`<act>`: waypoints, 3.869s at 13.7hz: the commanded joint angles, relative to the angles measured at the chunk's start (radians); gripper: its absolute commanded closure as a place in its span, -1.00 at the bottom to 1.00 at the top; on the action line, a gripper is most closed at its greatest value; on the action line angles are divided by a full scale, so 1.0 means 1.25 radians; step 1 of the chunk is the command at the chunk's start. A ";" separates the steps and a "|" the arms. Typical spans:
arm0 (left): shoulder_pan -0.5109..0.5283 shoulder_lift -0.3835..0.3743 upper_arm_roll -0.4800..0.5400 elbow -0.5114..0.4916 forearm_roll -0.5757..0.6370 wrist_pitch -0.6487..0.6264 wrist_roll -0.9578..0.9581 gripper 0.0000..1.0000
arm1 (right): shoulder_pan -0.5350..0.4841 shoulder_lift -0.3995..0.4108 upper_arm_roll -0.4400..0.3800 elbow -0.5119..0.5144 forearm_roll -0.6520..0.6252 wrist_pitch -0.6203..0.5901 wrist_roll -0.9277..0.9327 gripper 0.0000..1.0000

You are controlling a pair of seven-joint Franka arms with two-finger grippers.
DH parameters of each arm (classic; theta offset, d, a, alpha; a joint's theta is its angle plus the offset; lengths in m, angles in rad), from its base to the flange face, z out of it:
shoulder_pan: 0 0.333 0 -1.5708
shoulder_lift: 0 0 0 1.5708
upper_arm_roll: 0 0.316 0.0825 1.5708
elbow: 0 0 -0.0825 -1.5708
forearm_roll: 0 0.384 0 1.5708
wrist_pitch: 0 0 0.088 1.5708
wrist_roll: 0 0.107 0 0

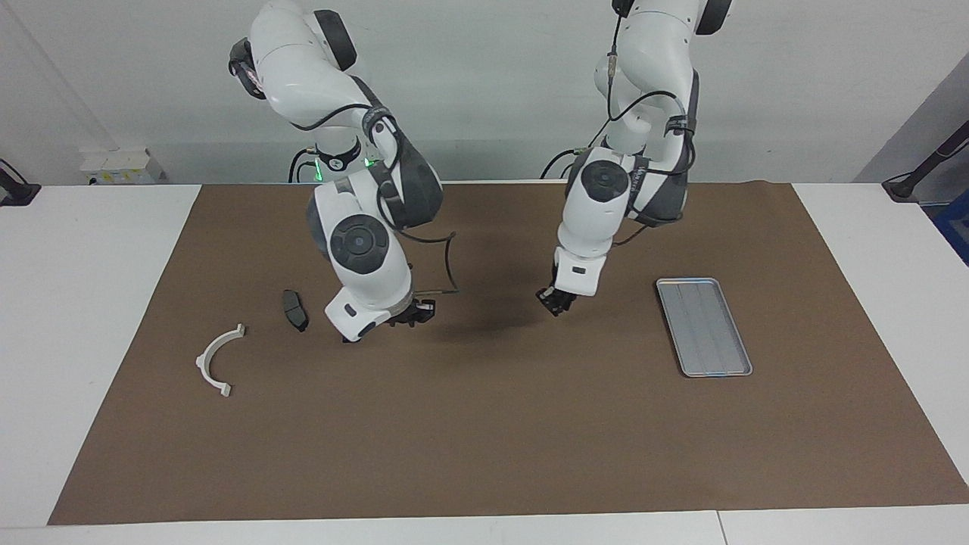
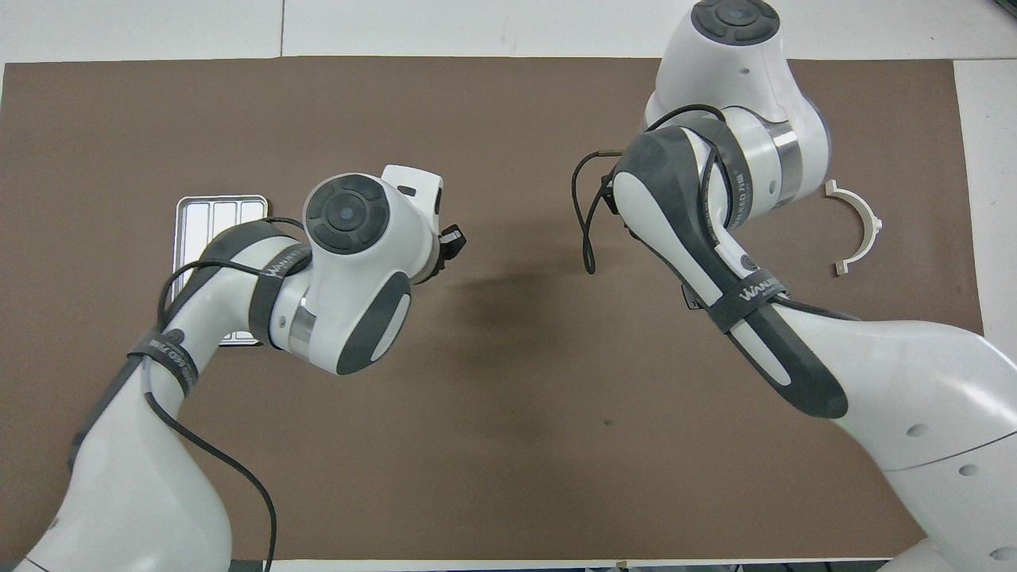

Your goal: Place bearing gear from tray to pile

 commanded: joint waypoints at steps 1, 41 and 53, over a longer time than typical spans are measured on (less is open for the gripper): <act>-0.069 0.081 0.019 0.051 0.001 0.044 -0.063 1.00 | -0.050 0.024 0.013 0.003 -0.043 0.045 -0.092 0.67; 0.454 -0.330 0.024 0.050 0.026 -0.448 0.649 -1.00 | 0.044 0.068 0.060 0.057 -0.047 0.077 0.297 -1.00; 0.450 -0.264 0.027 0.112 -0.003 -0.483 0.729 -1.00 | 0.201 0.126 0.064 0.032 -0.023 0.148 0.558 -1.00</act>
